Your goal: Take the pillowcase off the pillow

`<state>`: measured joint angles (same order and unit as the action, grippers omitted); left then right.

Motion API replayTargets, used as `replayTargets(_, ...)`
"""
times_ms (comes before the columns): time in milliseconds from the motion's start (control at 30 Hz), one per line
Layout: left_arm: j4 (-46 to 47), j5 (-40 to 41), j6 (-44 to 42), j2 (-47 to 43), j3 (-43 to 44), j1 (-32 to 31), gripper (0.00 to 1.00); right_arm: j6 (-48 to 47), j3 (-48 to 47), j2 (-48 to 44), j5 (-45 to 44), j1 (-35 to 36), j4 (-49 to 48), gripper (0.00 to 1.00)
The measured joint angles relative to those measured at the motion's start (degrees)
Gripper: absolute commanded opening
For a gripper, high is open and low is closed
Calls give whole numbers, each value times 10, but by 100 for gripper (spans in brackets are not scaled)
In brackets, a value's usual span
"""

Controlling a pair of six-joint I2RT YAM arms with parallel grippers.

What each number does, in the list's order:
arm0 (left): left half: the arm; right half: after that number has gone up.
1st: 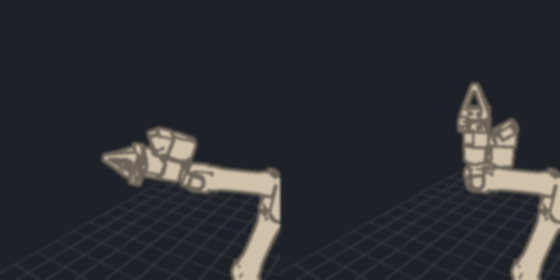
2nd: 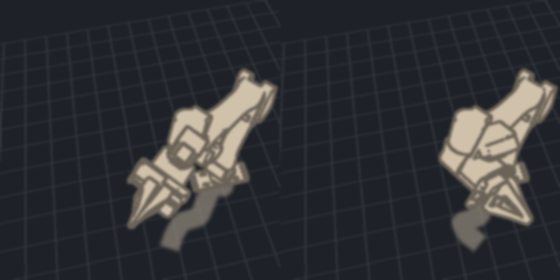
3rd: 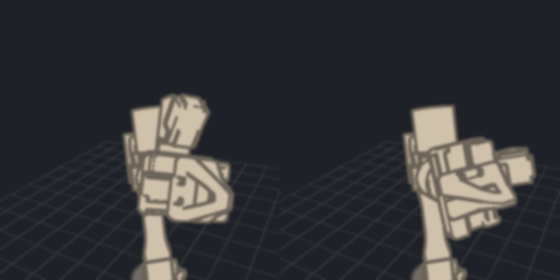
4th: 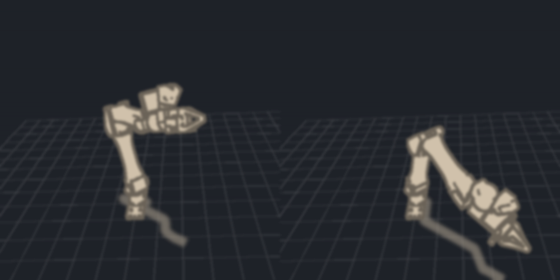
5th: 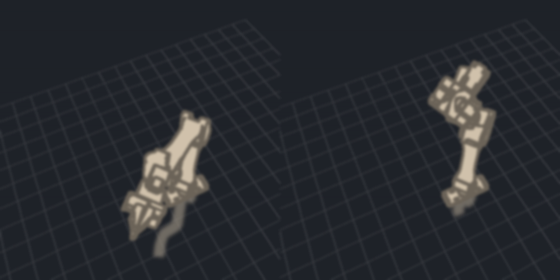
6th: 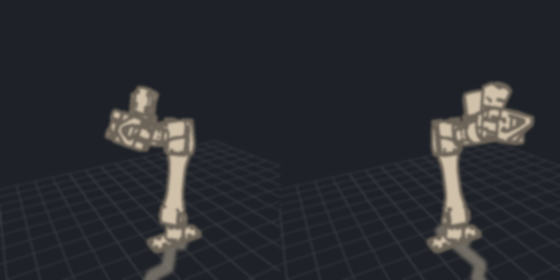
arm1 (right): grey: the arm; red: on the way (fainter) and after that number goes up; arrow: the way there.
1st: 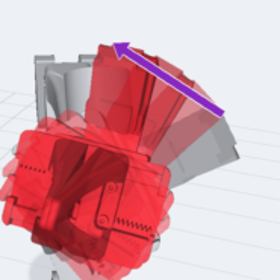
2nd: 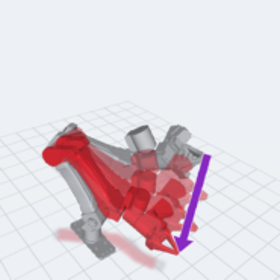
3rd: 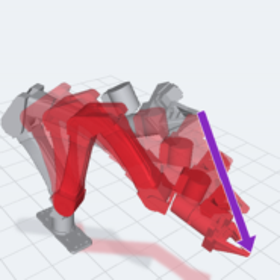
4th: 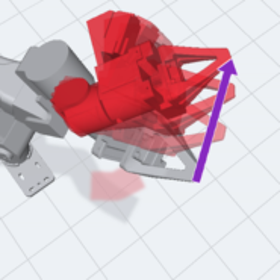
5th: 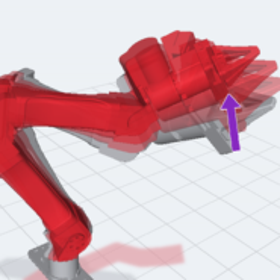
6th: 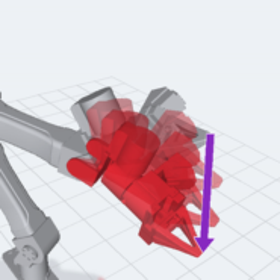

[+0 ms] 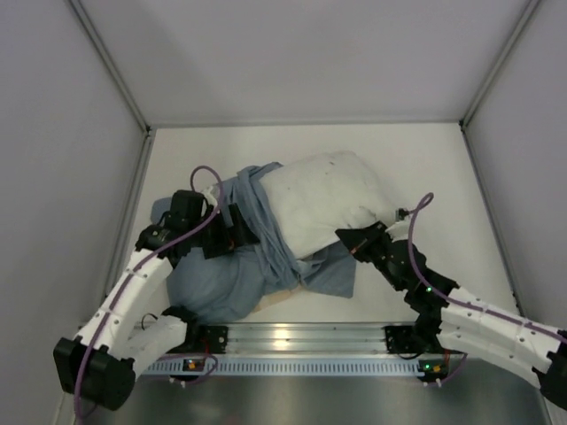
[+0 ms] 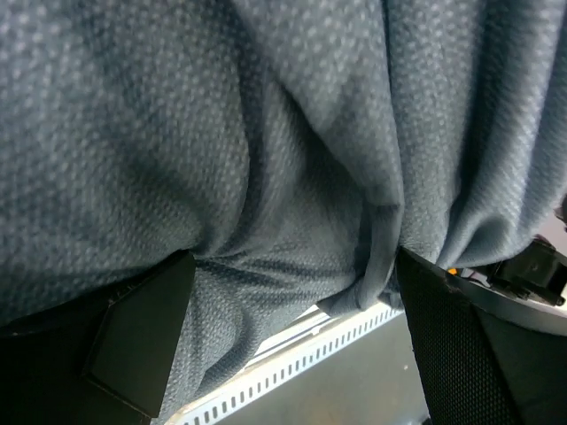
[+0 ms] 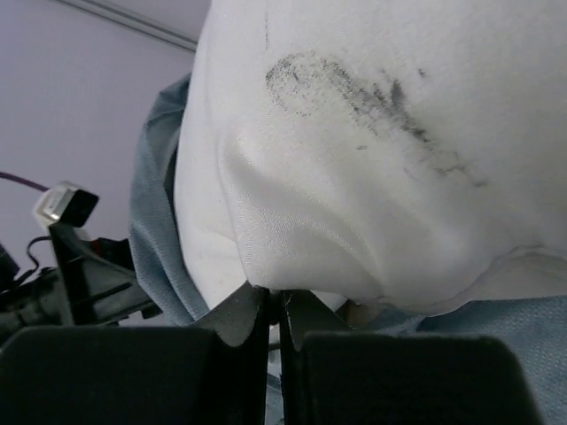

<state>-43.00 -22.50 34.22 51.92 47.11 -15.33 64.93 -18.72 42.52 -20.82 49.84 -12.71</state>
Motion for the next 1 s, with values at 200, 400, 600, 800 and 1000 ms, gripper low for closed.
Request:
replayTargets(200,40,81,47,108,63,-119,99,-2,24,-165,-33,0,106,0)
replayTargets(400,84,135,44,318,187,-153,99,2,33,-233,-39,0,216,58)
replayTargets(600,105,191,45,332,190,-155,99,-20,-7,-184,25,0,333,100)
replayTargets(800,111,231,51,194,107,-156,99,-11,-4,-197,25,0,377,99)
replayTargets(1000,86,211,62,45,46,-156,99,-28,-30,-226,58,0,413,99)
